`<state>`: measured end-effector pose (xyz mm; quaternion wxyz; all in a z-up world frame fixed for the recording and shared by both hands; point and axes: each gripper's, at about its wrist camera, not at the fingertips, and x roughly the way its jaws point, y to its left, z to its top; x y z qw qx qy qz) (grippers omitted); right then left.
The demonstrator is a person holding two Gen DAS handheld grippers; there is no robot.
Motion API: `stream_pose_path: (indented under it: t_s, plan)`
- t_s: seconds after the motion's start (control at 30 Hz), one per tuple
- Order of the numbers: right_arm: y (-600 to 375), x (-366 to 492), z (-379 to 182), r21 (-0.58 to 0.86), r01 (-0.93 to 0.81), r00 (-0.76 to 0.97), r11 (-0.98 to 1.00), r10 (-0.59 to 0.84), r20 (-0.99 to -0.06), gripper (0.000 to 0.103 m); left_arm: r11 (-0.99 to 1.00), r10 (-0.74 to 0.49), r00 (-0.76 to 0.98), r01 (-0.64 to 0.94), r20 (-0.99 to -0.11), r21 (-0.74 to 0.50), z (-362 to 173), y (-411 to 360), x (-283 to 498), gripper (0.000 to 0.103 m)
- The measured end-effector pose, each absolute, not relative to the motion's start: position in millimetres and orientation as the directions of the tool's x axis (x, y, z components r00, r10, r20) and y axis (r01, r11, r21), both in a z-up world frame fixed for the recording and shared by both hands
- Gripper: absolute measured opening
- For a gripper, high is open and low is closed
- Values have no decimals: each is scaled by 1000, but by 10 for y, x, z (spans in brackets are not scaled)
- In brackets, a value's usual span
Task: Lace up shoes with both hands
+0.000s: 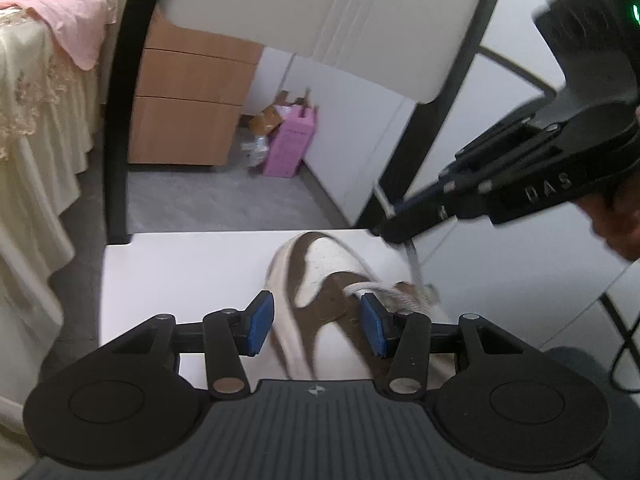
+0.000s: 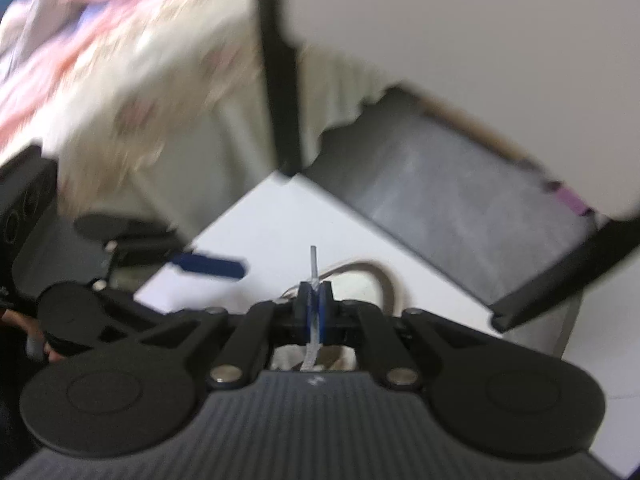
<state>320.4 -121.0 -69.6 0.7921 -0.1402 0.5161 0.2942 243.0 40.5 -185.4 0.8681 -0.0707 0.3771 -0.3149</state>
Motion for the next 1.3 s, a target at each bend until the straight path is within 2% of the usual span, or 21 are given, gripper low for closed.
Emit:
stream_pose_path:
  t_s: [0.13, 0.2, 0.3, 0.5, 0.8, 1.3]
  plan:
    - [-969, 3320, -819, 48, -693, 175, 720, 232, -957, 4, 800, -595, 517, 455, -615, -391, -1889, 486, 2485, 53]
    - [-905, 3373, -847, 81, -696, 105, 713, 212, -972, 4, 800, -598, 513, 429, -616, -420, -1907, 529, 2518, 53]
    - [-795, 3473, -887, 140, -688, -7, 712, 186, -982, 4, 795, -606, 499, 375, -619, -476, -1957, 598, 2580, 53]
    - [-597, 3570, -1057, 154, -686, -160, 711, 58, -985, 4, 780, -622, 483, 321, -616, -537, -2012, 657, 2632, 53]
    - [-390, 3722, -1254, 158, -692, -265, 704, -45, -963, 4, 730, -661, 447, 198, -603, -654, -2153, 786, 2722, 53]
    - [-356, 3809, -1442, 178, -666, -335, 725, -77, -939, 4, 718, -662, 448, 151, -600, -680, -2228, 777, 2740, 53]
